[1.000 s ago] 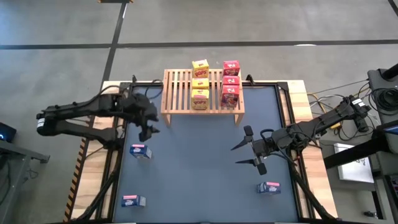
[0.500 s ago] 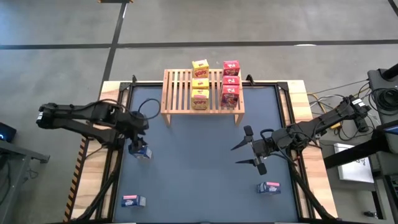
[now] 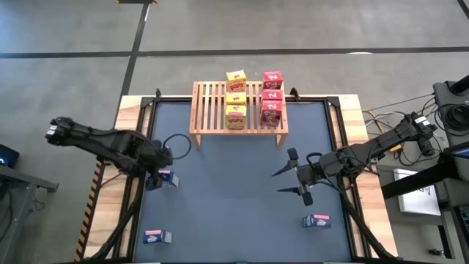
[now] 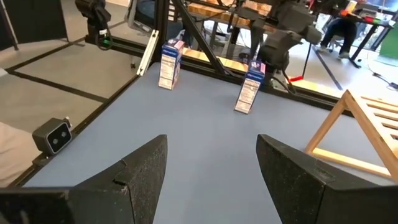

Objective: Stack cereal on shelf
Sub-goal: Put the top blue cereal box on the shelf

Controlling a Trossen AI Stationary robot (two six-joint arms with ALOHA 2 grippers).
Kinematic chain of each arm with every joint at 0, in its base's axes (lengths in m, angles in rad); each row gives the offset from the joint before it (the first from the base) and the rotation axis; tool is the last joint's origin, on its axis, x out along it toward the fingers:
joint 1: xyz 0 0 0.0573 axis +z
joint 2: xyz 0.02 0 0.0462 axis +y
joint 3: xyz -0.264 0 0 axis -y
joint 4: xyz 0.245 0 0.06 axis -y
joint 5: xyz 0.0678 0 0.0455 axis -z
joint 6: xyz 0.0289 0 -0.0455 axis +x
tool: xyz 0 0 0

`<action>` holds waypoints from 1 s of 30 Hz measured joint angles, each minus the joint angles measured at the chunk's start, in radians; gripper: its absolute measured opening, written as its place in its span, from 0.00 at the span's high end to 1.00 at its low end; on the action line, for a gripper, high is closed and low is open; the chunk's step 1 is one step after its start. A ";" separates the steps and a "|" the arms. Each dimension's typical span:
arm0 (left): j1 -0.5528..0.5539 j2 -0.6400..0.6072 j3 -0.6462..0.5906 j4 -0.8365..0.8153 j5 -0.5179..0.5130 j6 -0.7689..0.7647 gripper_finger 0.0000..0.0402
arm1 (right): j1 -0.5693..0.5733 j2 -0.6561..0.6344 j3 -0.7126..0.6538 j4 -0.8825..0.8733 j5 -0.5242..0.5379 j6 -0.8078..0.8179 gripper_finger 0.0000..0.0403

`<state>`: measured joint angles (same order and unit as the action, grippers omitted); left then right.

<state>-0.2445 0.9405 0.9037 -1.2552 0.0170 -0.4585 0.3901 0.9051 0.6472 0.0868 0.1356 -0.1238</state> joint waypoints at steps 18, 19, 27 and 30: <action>-0.096 -0.003 -0.127 0.003 0.006 -0.102 0.42 | 0.000 0.000 0.000 0.011 0.007 0.000 0.41; -0.096 -0.003 -0.134 0.004 0.000 -0.102 0.42 | 0.000 0.000 -0.001 0.014 0.007 0.000 0.41; -0.096 -0.028 -0.172 0.063 -0.012 -0.093 0.42 | 0.000 0.000 -0.001 0.027 0.007 0.000 0.41; -0.102 -0.075 -0.209 0.126 -0.038 -0.091 0.42 | 0.000 0.000 -0.001 0.027 0.007 0.000 0.41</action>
<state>-0.3466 0.8651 0.6952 -1.1292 -0.0209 -0.5491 0.3901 0.9048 0.6464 0.1136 0.1429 -0.1234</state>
